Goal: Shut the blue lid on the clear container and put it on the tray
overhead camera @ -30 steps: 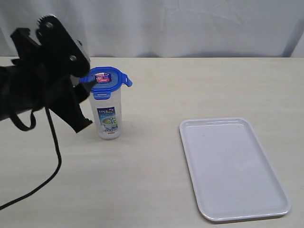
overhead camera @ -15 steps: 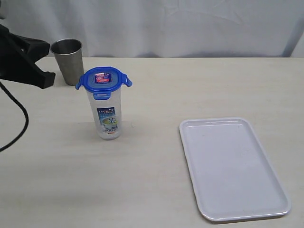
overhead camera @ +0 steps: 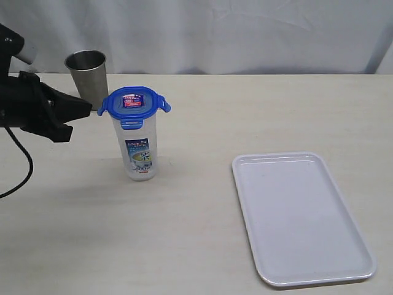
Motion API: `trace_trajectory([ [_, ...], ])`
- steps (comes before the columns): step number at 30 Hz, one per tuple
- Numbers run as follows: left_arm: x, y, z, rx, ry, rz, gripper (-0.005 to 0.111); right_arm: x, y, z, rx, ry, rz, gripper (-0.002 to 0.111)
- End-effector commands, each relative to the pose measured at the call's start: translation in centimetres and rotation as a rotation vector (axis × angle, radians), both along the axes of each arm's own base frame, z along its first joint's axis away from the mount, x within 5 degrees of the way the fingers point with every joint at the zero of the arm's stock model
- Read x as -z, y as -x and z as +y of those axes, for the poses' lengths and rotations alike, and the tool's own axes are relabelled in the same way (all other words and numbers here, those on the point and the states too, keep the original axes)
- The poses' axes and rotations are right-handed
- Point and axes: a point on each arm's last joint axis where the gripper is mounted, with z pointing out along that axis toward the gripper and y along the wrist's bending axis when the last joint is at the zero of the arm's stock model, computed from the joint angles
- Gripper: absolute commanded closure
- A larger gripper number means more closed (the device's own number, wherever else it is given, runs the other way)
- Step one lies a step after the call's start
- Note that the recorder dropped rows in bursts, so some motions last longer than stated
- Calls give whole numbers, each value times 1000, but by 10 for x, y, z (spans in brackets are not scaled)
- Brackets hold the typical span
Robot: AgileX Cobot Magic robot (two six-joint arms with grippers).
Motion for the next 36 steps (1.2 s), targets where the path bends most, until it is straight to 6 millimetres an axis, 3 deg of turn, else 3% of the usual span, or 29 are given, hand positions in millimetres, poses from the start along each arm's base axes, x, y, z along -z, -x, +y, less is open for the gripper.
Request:
trace_trajectory([
  [1,12,-12,-1,1,-23,19,107,-23,-18,2,-56,-62,178,104],
  [4,13,-12,-1,8,-31,17,107,-45,-48,12,-167,-25,269,104],
  [9,14,-7,-5,78,-27,27,107,-72,-126,35,-463,56,531,104],
  [15,14,-7,-5,83,-25,30,107,-66,-225,54,-771,96,704,104],
  [18,14,-7,-4,76,-31,28,107,-47,-258,73,-766,160,753,104],
  [22,14,-7,-4,76,-34,28,107,-23,-286,116,-679,311,832,104],
  [25,14,-8,-4,74,-35,28,107,-15,-301,143,-652,364,870,104],
  [32,19,-9,-4,66,-19,62,107,-13,-330,168,-779,268,986,104],
  [36,23,-9,-6,78,-6,83,107,2,-343,179,-806,274,1006,104],
])
